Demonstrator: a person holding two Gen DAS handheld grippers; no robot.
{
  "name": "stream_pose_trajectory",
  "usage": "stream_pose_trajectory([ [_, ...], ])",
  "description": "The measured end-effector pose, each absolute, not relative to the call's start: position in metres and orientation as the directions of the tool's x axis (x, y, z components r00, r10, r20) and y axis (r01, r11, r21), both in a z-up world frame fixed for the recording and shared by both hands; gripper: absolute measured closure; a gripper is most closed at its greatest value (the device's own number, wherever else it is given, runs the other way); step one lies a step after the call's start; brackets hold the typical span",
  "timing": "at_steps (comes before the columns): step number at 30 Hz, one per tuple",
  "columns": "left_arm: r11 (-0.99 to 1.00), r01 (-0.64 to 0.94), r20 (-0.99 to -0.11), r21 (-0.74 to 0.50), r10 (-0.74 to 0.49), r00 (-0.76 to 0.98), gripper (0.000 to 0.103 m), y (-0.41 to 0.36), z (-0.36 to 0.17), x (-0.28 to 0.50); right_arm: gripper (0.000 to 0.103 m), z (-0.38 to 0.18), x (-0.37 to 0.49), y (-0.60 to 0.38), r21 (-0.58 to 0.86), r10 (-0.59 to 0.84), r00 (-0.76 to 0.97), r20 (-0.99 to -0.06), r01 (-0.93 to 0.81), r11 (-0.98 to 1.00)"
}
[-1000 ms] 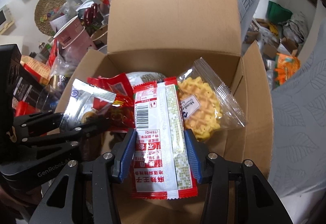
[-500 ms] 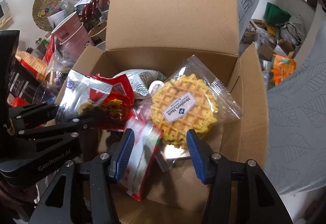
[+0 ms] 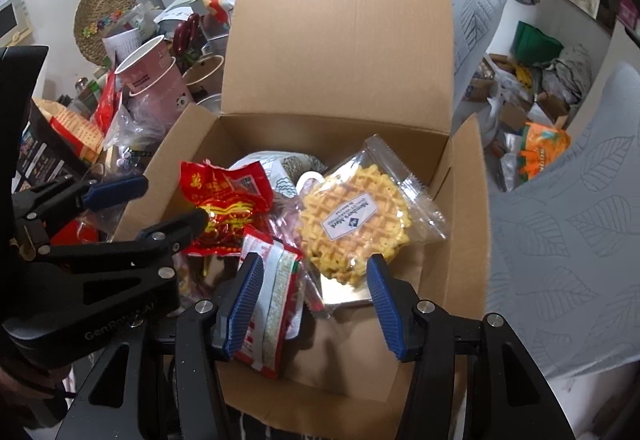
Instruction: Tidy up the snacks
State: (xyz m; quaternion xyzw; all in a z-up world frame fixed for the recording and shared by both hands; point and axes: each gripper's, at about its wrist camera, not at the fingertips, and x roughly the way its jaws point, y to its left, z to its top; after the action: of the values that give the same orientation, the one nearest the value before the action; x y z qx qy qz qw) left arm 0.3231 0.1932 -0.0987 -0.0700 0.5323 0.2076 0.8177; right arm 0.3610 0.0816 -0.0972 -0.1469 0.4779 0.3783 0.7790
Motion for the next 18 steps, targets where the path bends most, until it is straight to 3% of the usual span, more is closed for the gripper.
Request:
stream_pose_trajectory([
  [13, 0.900, -0.430, -0.838, 0.072, 0.288, 0.463, 0.040, 0.187, -0.041, 0.300, 0.049, -0.049, 0.341, 0.072, 0.093, 0.478, 0.341, -0.810, -0.729, 0.679],
  [16, 0.899, -0.432, -0.819, 0.067, 0.296, 0.491, 0.040, 0.184, -0.024, 0.291, 0.040, -0.033, 0.333, 0.068, 0.085, 0.492, 0.367, -0.789, -0.728, 0.680],
  [18, 0.901, -0.430, -0.807, 0.057, 0.295, 0.511, 0.040, 0.182, -0.012, 0.284, 0.039, -0.022, 0.326, 0.064, 0.077, 0.504, 0.389, -0.771, -0.730, 0.680],
])
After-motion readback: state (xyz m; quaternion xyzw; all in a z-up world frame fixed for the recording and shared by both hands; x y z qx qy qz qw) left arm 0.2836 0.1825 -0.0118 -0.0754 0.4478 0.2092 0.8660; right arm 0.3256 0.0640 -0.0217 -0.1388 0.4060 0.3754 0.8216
